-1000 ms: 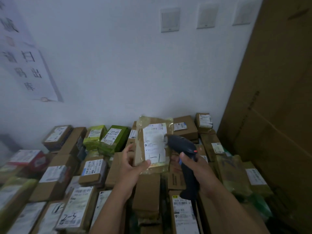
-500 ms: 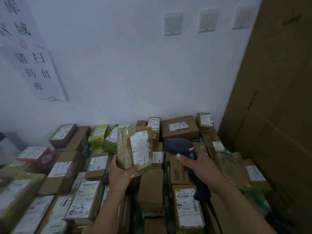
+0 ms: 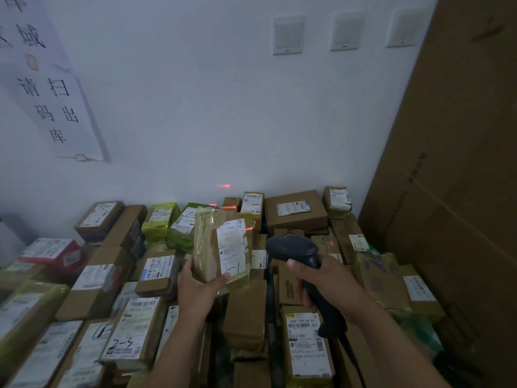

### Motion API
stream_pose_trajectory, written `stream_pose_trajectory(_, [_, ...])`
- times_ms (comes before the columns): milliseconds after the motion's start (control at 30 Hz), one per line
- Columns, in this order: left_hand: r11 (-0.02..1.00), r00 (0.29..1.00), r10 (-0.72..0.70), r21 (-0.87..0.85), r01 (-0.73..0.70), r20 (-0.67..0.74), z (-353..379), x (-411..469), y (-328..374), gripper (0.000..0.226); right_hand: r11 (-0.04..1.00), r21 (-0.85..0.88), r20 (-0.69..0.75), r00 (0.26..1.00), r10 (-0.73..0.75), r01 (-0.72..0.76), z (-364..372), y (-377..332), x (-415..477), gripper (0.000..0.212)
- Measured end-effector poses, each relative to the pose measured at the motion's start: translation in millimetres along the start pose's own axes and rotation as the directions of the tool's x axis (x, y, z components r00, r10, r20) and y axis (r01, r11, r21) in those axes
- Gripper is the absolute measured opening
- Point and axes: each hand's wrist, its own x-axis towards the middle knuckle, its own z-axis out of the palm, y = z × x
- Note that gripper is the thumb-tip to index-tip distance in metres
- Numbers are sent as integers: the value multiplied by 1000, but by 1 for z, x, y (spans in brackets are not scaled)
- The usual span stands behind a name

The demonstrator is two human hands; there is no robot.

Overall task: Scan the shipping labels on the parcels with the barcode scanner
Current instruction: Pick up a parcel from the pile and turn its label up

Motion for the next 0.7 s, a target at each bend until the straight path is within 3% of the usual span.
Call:
stream_pose_trajectory(133, [999,1000,-5,33,4,11,10,-10,20,111,1000,29,-68,998,-9,11,-10,2,6,31])
stream_pose_trajectory(267, [998,994,-60,25,58,94,36,-6,39,66,989,144,-214,975,55,-25,-30,-1,23,30])
stream_pose_trajectory(433, [995,960,15,92,-42,278,87,9,67,66,969,241,-332,942,37,47,-61,-14,57,31])
stream_pose_trajectory(567, [985,902,-62,173,-15,427,128,19,73,58,961,277,-341,936,87,12,-81,-6,82,32])
stream_pose_trajectory(633, [982,876,-115,189,28,468,144,24,64,65,956,292,-347,930,122,-17,-86,5,91,32])
stream_pose_trajectory(700, [979,864,-122,200,25,488,156,24,57,53,942,331,-342,923,175,-56,-89,18,97,32])
